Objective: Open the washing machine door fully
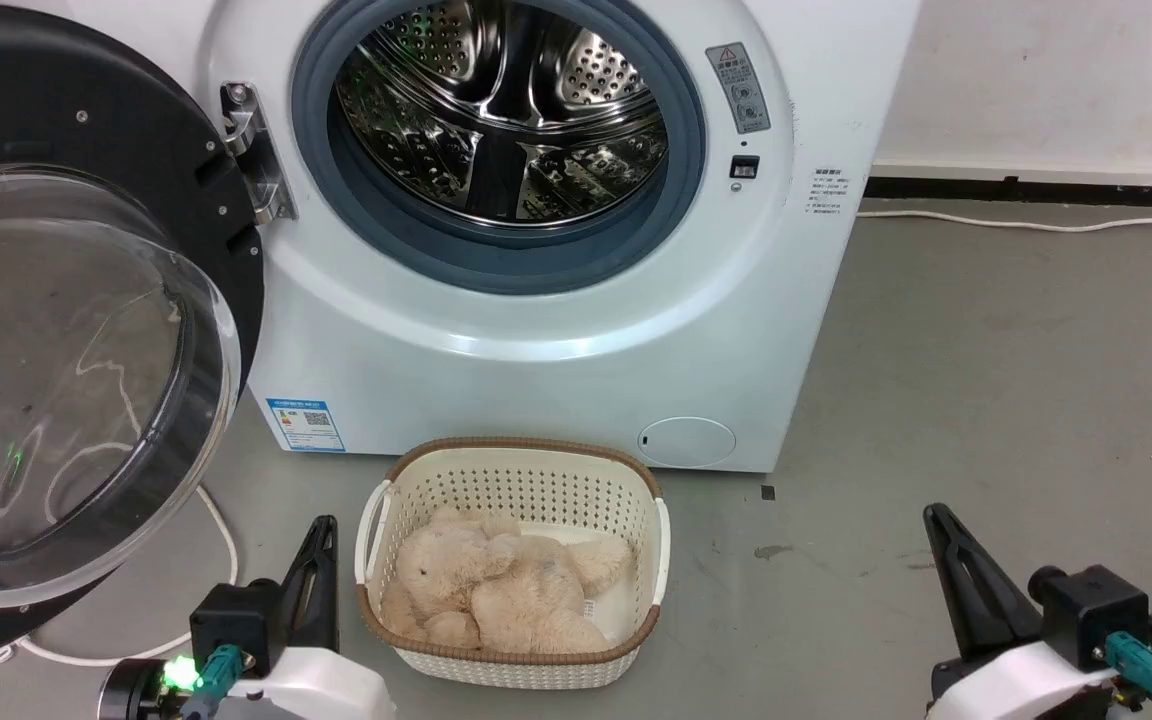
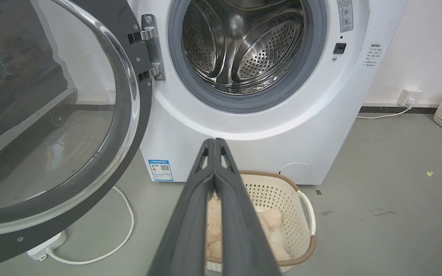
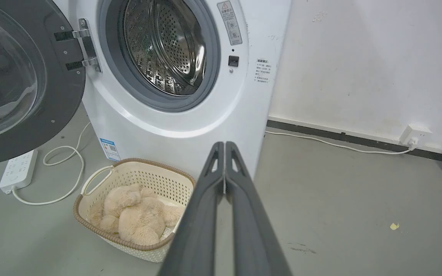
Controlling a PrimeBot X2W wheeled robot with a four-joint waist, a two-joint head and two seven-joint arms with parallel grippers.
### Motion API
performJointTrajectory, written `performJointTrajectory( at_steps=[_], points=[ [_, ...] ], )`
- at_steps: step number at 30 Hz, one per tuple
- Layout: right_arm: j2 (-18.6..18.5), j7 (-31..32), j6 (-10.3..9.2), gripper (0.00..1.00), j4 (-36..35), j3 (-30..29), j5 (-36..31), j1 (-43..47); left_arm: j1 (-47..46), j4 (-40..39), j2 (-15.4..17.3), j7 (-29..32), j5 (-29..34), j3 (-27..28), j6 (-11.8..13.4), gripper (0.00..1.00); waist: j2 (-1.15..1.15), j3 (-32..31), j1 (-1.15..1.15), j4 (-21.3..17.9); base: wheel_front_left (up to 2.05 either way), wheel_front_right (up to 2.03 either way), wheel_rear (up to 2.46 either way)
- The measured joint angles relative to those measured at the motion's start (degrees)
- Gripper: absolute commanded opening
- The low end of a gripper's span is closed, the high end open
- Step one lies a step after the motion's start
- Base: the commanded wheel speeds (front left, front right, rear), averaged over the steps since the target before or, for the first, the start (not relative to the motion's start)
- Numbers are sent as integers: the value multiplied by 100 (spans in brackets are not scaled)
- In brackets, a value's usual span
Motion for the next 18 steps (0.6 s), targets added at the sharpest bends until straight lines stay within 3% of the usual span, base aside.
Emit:
performJointTrajectory(
  at_steps=[18],
  points=[
    [0, 201, 0, 0, 47, 64, -41, -78, -26, -94, -35, 188, 164, 35, -1, 0, 0, -4, 0, -2, 0, 0, 0]
  ],
)
